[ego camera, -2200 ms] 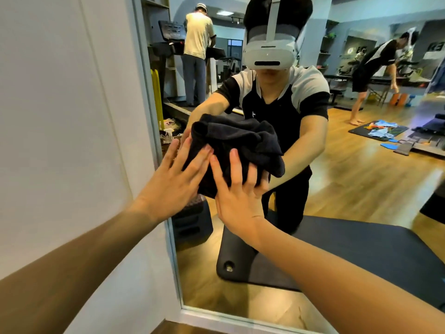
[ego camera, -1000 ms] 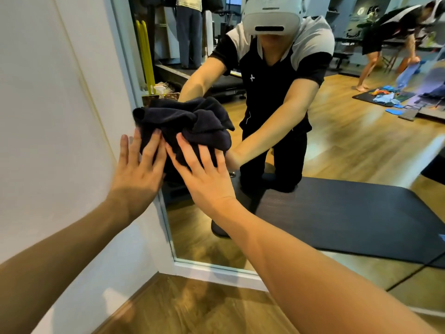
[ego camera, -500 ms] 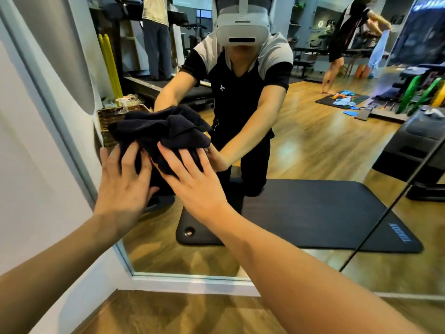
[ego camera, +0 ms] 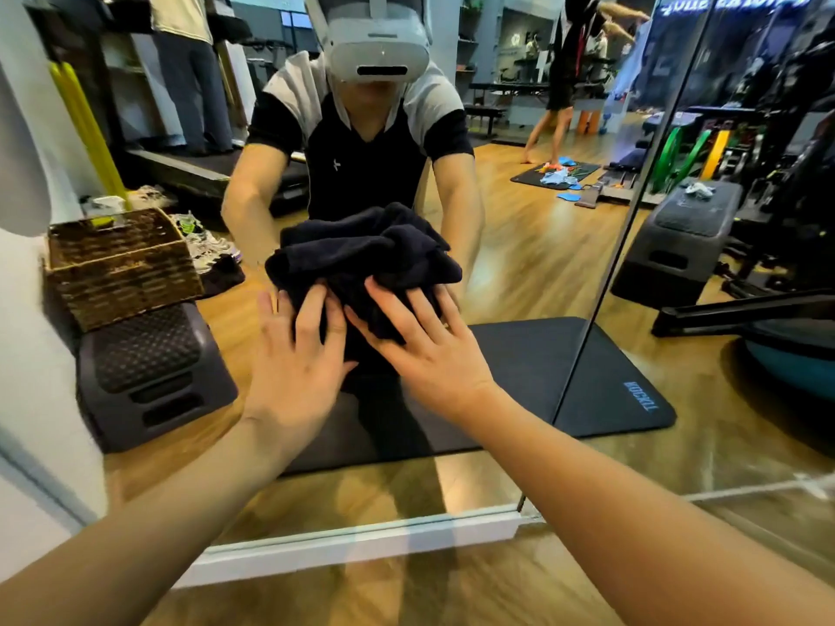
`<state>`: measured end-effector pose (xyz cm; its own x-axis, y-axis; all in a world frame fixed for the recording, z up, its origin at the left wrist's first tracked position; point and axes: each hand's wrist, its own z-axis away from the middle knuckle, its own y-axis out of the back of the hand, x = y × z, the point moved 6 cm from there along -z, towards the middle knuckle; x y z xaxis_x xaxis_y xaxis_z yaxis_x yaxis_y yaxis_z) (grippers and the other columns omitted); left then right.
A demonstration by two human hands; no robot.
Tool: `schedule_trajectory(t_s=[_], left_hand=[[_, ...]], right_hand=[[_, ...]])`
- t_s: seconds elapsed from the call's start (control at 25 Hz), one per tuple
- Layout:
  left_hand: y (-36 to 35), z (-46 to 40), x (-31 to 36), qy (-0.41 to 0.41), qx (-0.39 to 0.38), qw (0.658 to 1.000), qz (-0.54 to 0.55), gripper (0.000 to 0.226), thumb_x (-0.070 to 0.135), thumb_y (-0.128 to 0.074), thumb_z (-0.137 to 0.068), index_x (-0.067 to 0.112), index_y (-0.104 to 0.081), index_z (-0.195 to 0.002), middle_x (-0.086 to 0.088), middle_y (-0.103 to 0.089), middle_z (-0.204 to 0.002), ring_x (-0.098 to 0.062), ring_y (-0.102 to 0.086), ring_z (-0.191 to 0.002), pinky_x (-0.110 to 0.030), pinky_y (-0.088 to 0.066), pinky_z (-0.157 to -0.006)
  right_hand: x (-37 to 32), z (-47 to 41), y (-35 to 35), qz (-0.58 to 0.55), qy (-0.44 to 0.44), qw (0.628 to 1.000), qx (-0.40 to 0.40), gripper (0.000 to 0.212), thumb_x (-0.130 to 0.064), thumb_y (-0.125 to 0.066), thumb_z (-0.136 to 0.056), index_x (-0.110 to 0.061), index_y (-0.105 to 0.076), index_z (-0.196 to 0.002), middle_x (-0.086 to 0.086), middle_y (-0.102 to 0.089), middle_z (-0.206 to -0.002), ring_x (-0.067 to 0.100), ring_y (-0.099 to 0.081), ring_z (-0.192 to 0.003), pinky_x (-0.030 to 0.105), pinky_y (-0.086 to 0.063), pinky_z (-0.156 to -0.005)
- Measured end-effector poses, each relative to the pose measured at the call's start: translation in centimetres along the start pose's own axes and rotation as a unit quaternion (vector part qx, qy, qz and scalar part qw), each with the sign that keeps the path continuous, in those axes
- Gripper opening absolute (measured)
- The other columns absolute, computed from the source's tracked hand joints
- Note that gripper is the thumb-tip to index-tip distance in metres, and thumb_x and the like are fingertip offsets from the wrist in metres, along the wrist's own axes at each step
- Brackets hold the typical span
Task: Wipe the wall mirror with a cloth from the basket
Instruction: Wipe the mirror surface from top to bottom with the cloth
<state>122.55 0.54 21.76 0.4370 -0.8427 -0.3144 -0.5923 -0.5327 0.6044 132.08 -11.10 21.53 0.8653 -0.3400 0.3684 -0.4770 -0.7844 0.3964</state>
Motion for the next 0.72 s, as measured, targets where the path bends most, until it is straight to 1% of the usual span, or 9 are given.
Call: schedule_trajectory(t_s=[0.08, 0.16, 0.24, 0.32, 0.4, 0.48, 0.64, 0.72], left_hand=[[-0.2, -1.2, 3.3, -0.014, 0.026, 0.999, 0.014, 0.087, 0.037, -0.082, -0.077, -0.009, -0.045, -0.141, -0.026, -0.023, -0.145, -0.057, -0.029, -0.130, -0.067, -0.013, -0.120], [-0.5, -2.4, 6.5, -0.020, 0.039, 0.999, 0.027, 0.085, 0.037, -0.079, -0.082, -0.009, -0.043, -0.143, -0.025, -0.022, -0.146, -0.058, -0.031, -0.131, -0.064, -0.011, -0.121], [-0.7, -3.6, 9.7, -0.036, 0.052, 0.997, 0.032, 0.082, 0.036, -0.076, -0.086, -0.008, -0.040, -0.145, -0.024, -0.021, -0.147, -0.059, -0.034, -0.130, -0.066, -0.022, -0.119], [-0.6, -4.8, 12.3, -0.049, 0.076, 0.995, 0.041, 0.080, 0.030, -0.080, -0.084, -0.007, -0.041, -0.144, -0.023, -0.022, -0.145, -0.055, -0.034, -0.127, -0.066, -0.034, -0.113], [-0.3, -5.6, 14.0, -0.049, 0.094, 0.993, 0.044, 0.083, 0.026, -0.085, -0.079, -0.007, -0.042, -0.142, -0.022, -0.023, -0.144, -0.053, -0.031, -0.125, -0.065, -0.038, -0.110], [-0.3, -6.1, 15.4, -0.055, 0.105, 0.992, 0.041, 0.085, 0.025, -0.086, -0.078, -0.007, -0.040, -0.142, -0.022, -0.024, -0.144, -0.052, -0.032, -0.124, -0.063, -0.037, -0.112], [-0.9, -6.8, 18.0, -0.080, 0.115, 0.990, 0.035, 0.082, 0.024, -0.082, -0.083, -0.006, -0.038, -0.145, -0.023, -0.027, -0.145, -0.049, -0.038, -0.121, -0.062, -0.035, -0.115], [-1.0, -6.9, 18.8, -0.085, 0.125, 0.988, 0.031, 0.079, 0.023, -0.080, -0.085, -0.006, -0.038, -0.146, -0.023, -0.029, -0.145, -0.049, -0.037, -0.123, -0.062, -0.030, -0.117]], right_hand=[[2.9, 1.9, 1.0, 0.021, 0.006, 1.000, -0.003, 0.044, -0.017, -0.056, -0.106, -0.024, -0.055, -0.150, 0.012, -0.030, -0.160, 0.038, -0.040, -0.148, 0.058, -0.038, -0.116], [5.8, 4.0, 1.9, 0.042, 0.008, 0.999, -0.011, 0.048, -0.015, -0.060, -0.104, -0.024, -0.053, -0.151, 0.013, -0.031, -0.160, 0.040, -0.041, -0.147, 0.058, -0.039, -0.116], [8.3, 6.0, 2.8, 0.059, 0.004, 0.998, -0.020, 0.049, -0.014, -0.060, -0.103, -0.023, -0.053, -0.151, 0.015, -0.030, -0.160, 0.041, -0.039, -0.148, 0.059, -0.039, -0.116], [10.4, 7.6, 3.4, 0.065, -0.004, 0.997, -0.035, 0.049, -0.012, -0.059, -0.104, -0.022, -0.052, -0.151, 0.016, -0.028, -0.160, 0.042, -0.034, -0.149, 0.061, -0.038, -0.116], [11.9, 8.4, 3.9, 0.063, -0.008, 0.997, -0.036, 0.046, -0.011, -0.058, -0.105, -0.020, -0.053, -0.150, 0.017, -0.028, -0.158, 0.043, -0.033, -0.148, 0.062, -0.038, -0.116], [13.0, 9.1, 4.3, 0.063, -0.008, 0.997, -0.037, 0.044, -0.010, -0.057, -0.105, -0.020, -0.055, -0.148, 0.018, -0.029, -0.157, 0.043, -0.033, -0.147, 0.062, -0.037, -0.117], [14.6, 10.5, 5.0, 0.055, -0.009, 0.998, -0.040, 0.045, -0.007, -0.057, -0.104, -0.017, -0.055, -0.147, 0.018, -0.029, -0.155, 0.045, -0.032, -0.146, 0.063, -0.037, -0.117], [15.1, 11.0, 5.1, 0.045, -0.019, 0.998, -0.031, 0.046, -0.006, -0.059, -0.102, -0.017, -0.054, -0.147, 0.018, -0.030, -0.154, 0.045, -0.032, -0.145, 0.065, -0.038, -0.115]])
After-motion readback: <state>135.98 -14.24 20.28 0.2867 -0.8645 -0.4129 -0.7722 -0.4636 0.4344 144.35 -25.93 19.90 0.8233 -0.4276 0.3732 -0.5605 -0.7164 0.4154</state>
